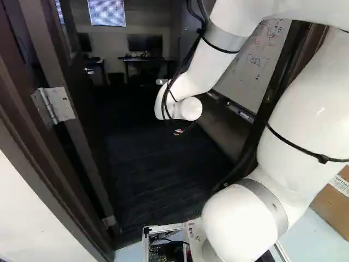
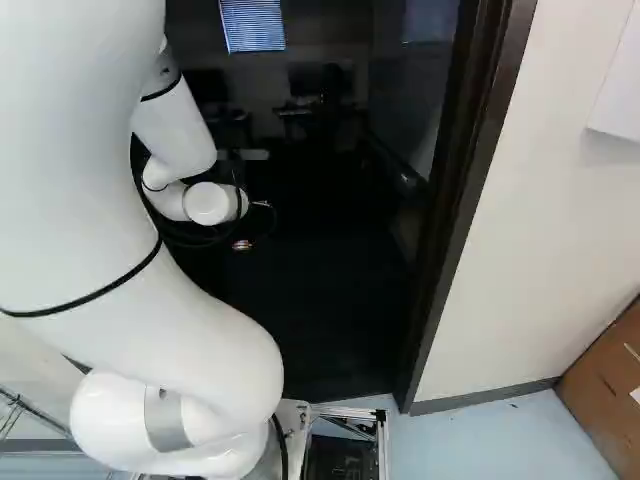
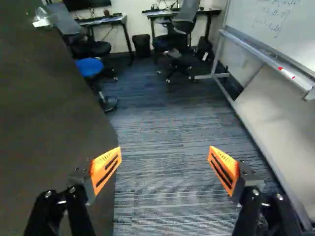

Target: Open the door and move inside

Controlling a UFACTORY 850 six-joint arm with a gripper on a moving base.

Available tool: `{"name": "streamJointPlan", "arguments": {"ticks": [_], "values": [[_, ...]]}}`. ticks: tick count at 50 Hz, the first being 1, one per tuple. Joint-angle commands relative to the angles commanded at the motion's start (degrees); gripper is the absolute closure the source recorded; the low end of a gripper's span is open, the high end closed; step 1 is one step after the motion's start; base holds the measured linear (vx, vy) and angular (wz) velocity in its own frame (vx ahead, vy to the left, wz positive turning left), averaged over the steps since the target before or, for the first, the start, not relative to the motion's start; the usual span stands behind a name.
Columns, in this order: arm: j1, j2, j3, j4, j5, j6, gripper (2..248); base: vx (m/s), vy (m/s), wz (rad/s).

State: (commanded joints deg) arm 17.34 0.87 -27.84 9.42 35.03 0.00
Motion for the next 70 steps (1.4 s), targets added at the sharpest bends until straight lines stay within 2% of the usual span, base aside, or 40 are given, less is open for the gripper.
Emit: {"name": "streamJointPlan", "arguments": {"ticks": [16,32,46,70], "values": [[-0.9,0.8,1.2,-0.5,0.8,0.0,3,0.000,0.000,0.000],[-3.1,2.7,4.1,-1.7,2.7,0.0,3,0.000,0.000,0.000],[-6.0,5.2,7.9,-3.3,5.2,0.0,3,0.000,0.000,0.000],[-12.2,10.7,16.1,-6.6,10.6,0.0,3,0.000,0.000,0.000]]}}
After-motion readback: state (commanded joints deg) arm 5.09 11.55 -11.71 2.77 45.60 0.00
